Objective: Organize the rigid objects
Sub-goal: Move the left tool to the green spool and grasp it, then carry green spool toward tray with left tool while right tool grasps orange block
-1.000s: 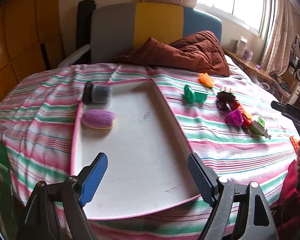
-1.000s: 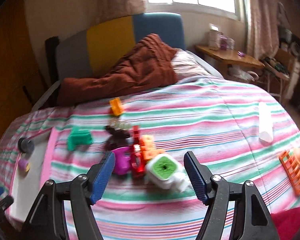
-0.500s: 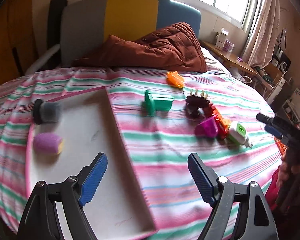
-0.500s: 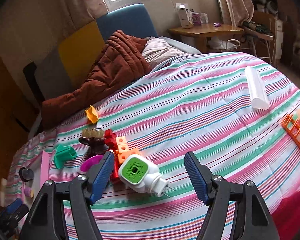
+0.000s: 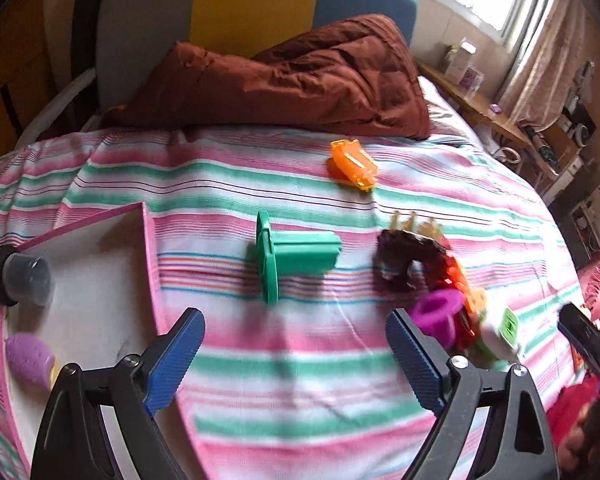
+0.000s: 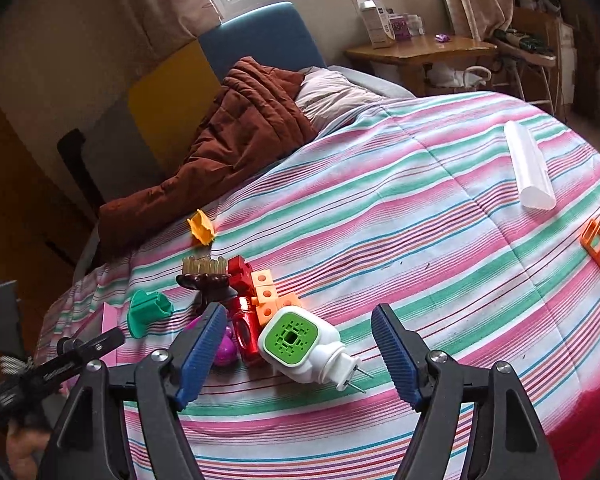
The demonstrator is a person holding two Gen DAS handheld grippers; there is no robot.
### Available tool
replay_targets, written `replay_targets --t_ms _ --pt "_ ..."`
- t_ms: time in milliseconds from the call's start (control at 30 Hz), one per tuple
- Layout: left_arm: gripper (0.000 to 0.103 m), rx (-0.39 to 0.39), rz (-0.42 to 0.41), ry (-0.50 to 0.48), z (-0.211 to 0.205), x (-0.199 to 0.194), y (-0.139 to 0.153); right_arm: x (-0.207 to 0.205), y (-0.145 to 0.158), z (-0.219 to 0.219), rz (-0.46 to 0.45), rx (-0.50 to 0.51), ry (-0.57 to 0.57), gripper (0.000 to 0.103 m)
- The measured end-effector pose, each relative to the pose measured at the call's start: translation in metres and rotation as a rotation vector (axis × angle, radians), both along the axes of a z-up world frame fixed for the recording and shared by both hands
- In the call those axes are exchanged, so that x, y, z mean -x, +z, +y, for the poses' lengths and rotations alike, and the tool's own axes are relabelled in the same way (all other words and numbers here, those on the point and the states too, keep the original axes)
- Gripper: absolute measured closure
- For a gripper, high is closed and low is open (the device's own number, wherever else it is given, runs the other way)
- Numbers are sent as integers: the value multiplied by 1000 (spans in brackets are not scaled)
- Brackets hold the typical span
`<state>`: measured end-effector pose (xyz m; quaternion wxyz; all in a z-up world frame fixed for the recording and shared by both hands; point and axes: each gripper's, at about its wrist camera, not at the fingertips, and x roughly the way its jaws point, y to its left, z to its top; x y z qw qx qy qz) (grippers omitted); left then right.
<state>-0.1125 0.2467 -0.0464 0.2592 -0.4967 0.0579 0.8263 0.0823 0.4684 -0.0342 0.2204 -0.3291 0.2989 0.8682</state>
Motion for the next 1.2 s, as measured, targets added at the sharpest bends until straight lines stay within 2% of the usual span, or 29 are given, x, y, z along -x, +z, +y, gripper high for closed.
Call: replay_targets --t_ms 167,367,533,567,600,633,667,767,1000,1200 --pt "9 31 2 -19 20 14 -11 1 3 -2 10 -9 8 27" --pt "9 69 -36 11 37 36 -31 3 3 -5 14 -3 25 27" --pt "10 104 -33 32 43 48 -41 4 3 -6 12 -5 31 27" --pt "15 119 -27 38 43 49 -42 5 2 -7 12 -6 37 27" --pt "34 131 -29 35 43 50 -45 6 2 -7 6 -13 40 27" --pt "43 148 -22 37 42 48 -45 7 1 -8 -2 -19 42 27" --pt "43 163 5 41 41 46 -43 8 0 -9 -4 -20 45 27" --pt "43 140 -6 17 35 35 -41 10 -3 -11 -13 -22 55 27" --pt "43 103 75 -25 5 -12 -22 19 -14 -22 -62 -41 101 27" --pt "43 30 83 -12 -29 -41 -5 28 -19 -34 -94 -57 161 28"
